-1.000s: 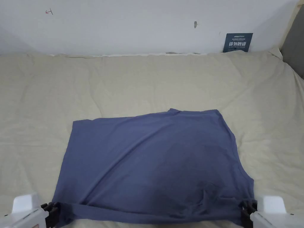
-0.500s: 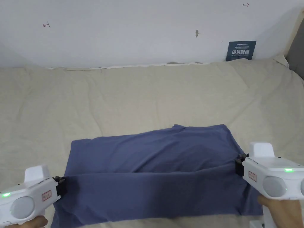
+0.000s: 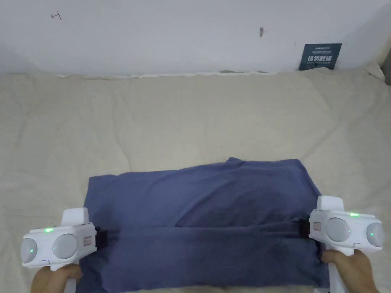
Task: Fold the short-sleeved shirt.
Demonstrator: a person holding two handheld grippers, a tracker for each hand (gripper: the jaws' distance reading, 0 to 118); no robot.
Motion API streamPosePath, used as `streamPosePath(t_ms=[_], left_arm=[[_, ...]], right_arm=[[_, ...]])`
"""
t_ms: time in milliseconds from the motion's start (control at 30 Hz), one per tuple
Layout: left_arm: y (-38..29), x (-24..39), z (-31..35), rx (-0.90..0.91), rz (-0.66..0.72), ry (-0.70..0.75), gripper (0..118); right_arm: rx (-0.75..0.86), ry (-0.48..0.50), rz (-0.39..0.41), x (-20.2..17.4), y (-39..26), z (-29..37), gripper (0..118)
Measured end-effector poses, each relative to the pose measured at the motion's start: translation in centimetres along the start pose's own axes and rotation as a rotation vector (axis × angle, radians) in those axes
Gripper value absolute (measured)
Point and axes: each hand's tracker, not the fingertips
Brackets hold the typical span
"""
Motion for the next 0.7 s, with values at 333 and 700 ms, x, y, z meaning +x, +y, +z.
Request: streamPosePath(t_ms=[333, 700], left_arm=[[-0.2, 2.0, 14.8, 0.429, 0.010, -0.076, 117], [-10.1, 6.2, 22.2, 0.713, -0.167, -0.023, 1]], right_arm=[[0.496, 0.079, 0.119, -0.2, -1.4, 17.2, 107], [0.720, 0.019, 0.141, -1.2, -10.3, 26.2, 2]])
